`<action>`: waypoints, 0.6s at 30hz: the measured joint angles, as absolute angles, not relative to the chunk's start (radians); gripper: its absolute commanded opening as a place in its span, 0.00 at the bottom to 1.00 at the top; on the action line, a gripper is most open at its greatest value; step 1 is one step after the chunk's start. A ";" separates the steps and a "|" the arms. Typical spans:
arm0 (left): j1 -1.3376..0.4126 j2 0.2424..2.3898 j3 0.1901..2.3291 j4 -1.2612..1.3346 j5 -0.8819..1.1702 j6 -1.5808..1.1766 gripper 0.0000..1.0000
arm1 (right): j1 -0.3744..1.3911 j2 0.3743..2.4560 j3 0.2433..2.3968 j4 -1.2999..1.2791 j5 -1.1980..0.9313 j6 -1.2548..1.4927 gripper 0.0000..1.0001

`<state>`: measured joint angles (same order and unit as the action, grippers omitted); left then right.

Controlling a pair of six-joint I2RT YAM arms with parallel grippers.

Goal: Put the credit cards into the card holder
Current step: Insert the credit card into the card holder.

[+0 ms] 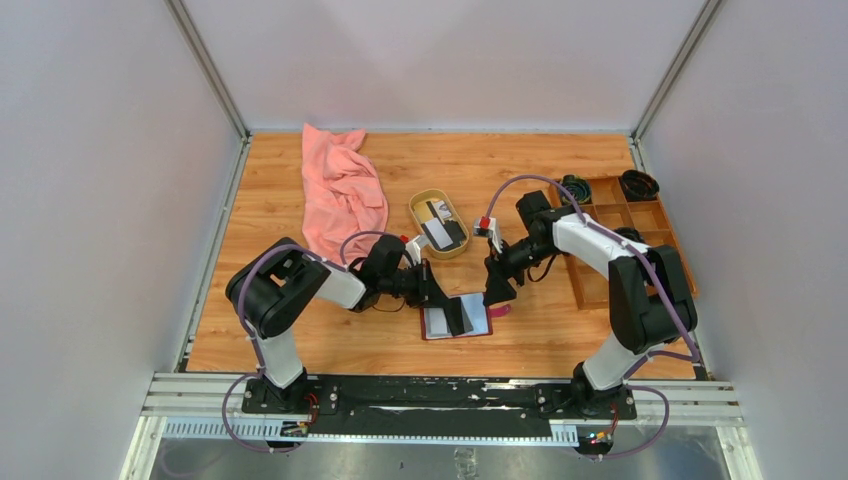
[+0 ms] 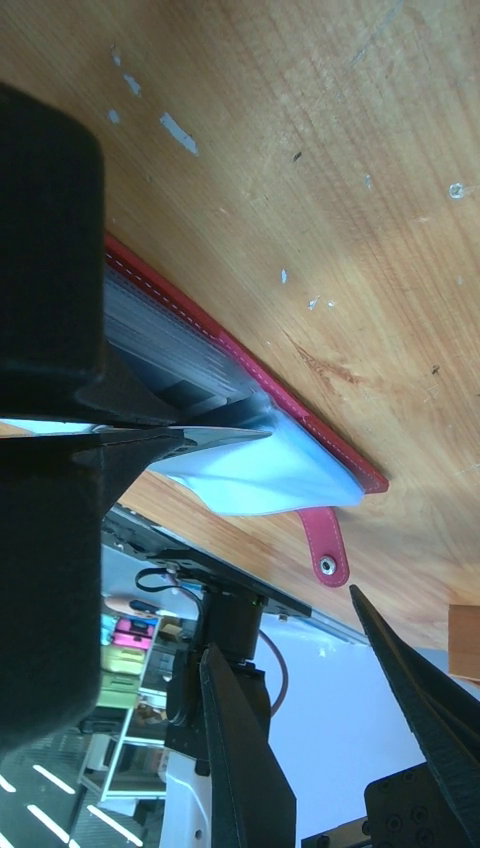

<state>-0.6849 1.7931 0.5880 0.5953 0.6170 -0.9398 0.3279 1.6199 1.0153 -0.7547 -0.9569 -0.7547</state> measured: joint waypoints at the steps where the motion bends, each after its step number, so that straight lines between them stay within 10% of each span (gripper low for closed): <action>1: -0.685 1.793 0.589 0.592 0.617 -0.943 0.00 | 0.328 1.620 1.015 -0.755 -0.957 -0.754 0.68; 18: -0.685 1.794 0.633 0.492 0.620 -0.981 0.08 | 0.340 1.620 1.015 -0.755 -0.957 -0.755 0.67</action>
<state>-0.6849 1.7943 0.6334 0.4915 0.6205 -0.9806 0.3397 1.6196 1.0153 -0.7551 -0.9569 -0.7551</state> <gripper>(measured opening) 0.051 0.676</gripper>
